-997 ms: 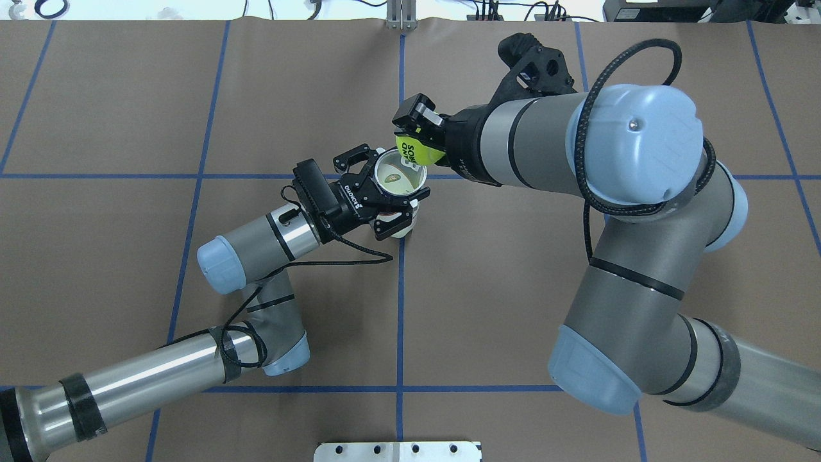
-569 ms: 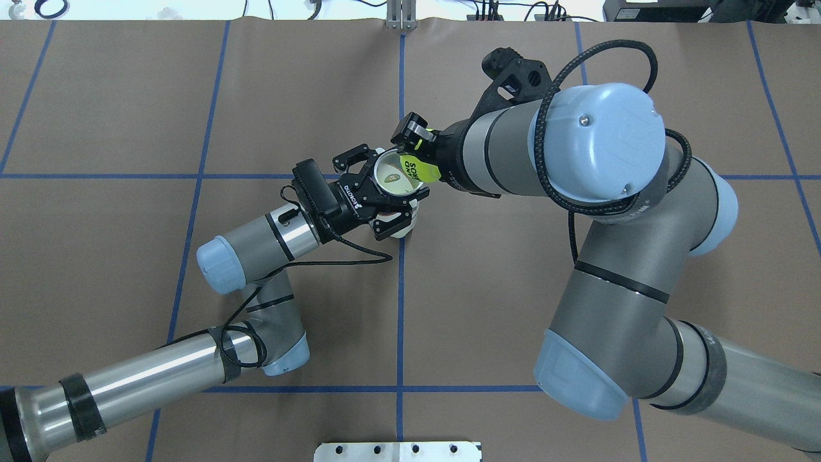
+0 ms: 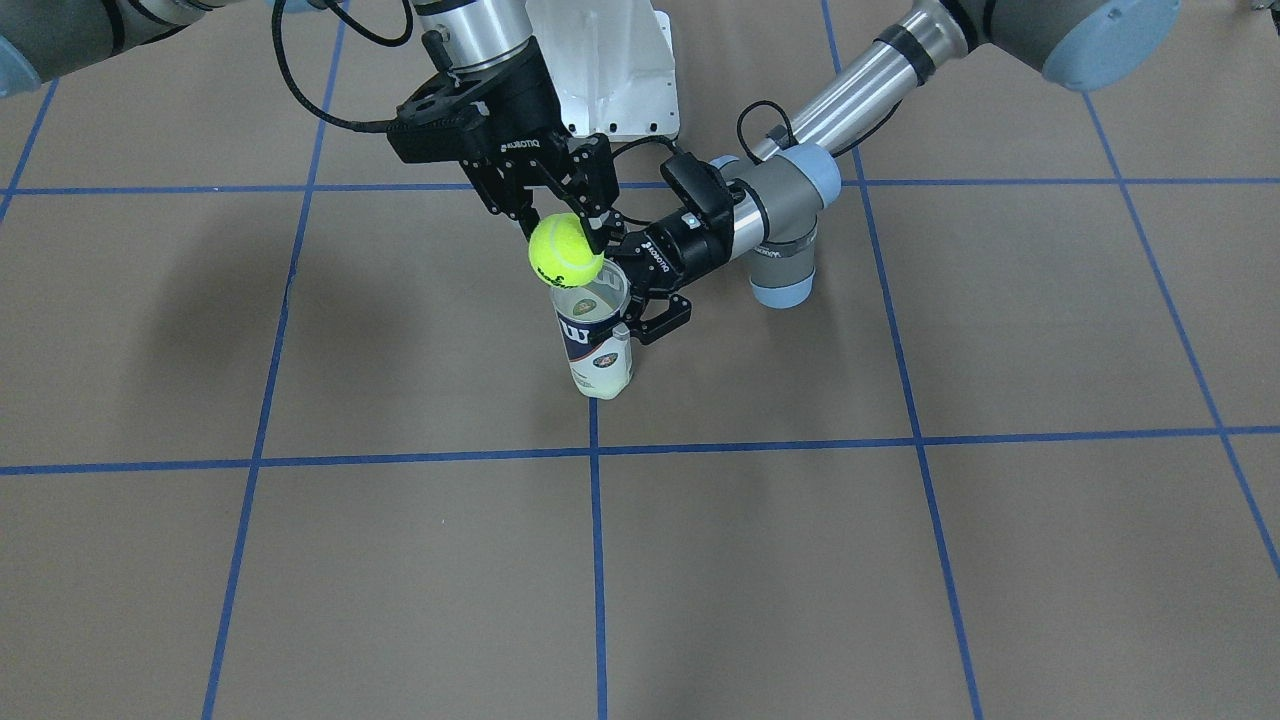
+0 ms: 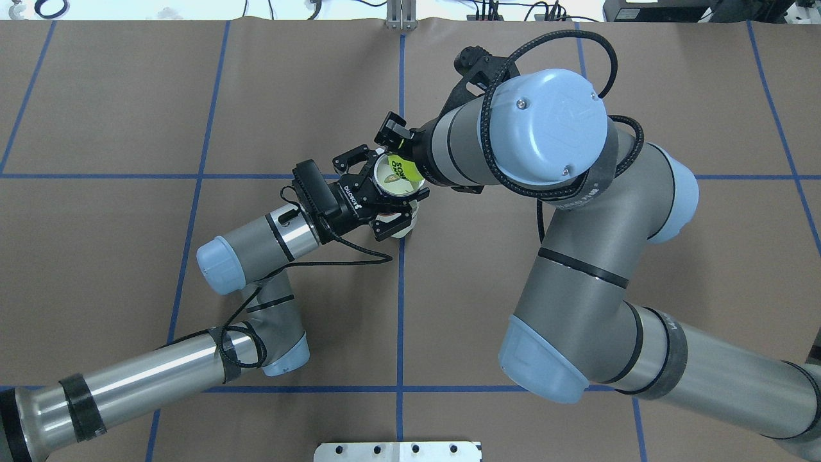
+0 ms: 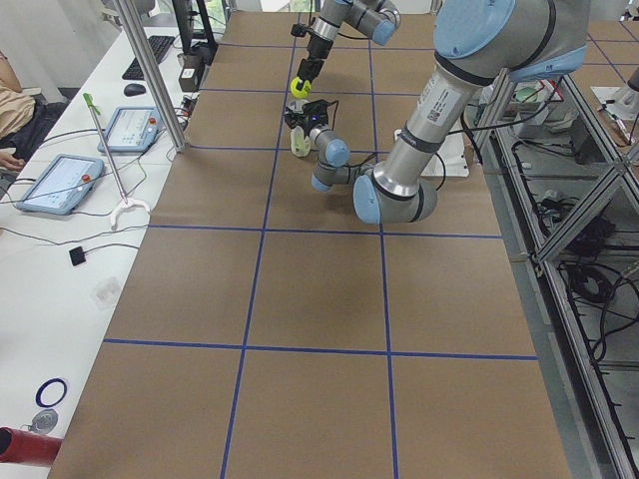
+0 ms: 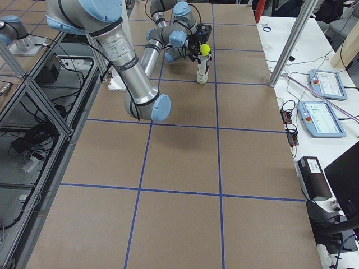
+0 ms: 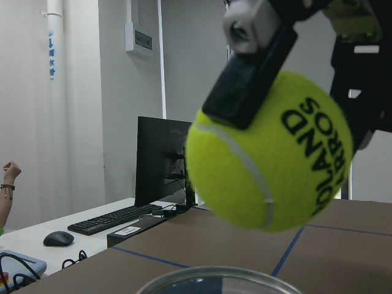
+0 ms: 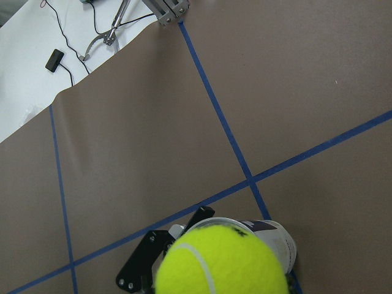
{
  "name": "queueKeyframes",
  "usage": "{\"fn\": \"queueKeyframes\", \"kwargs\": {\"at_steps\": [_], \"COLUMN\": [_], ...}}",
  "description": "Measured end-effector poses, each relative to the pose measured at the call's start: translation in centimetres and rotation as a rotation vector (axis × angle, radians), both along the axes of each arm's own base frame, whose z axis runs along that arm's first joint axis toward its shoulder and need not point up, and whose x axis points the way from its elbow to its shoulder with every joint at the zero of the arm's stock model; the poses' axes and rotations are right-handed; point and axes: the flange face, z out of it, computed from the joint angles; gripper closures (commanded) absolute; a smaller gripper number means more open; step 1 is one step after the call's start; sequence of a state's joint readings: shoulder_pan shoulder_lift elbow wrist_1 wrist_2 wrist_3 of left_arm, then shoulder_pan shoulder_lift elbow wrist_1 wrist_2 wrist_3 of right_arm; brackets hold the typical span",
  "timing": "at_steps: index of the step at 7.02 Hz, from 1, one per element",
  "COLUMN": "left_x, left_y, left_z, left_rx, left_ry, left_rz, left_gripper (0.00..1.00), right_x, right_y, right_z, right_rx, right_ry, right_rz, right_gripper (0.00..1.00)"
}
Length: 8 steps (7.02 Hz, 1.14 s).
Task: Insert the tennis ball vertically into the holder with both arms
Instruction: 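Lower the ball into the can and open the right gripper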
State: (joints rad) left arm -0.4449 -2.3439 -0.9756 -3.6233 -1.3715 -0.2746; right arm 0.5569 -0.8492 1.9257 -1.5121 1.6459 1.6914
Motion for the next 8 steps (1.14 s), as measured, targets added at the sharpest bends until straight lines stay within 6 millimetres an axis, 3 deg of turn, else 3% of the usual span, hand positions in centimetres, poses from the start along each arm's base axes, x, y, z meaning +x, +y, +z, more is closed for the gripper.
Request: {"fn": "queueKeyframes", "kwargs": {"at_steps": [1,2,5,8], "left_x": [0.0,0.0,0.0,0.1], "left_y": [0.0,0.0,0.0,0.1], "left_z": [0.0,0.0,0.0,-0.1], "left_rx": [0.0,0.0,0.0,0.0], "left_ry": [0.0,0.0,0.0,0.0], "left_rz": [0.0,0.0,0.0,0.001], "left_gripper": [0.14,0.14,0.14,0.14], "right_x": [-0.2,-0.3,-0.4,-0.3], "right_y": [-0.1,-0.2,-0.1,-0.2], "right_z": [0.1,0.0,-2.1,-2.4], "right_rx": [0.005,0.006,-0.011,-0.008], "right_ry": [0.008,0.013,0.041,0.051], "right_rz": [-0.004,-0.006,-0.009,-0.012], "right_gripper": [0.26,0.07,0.02,0.02]}}
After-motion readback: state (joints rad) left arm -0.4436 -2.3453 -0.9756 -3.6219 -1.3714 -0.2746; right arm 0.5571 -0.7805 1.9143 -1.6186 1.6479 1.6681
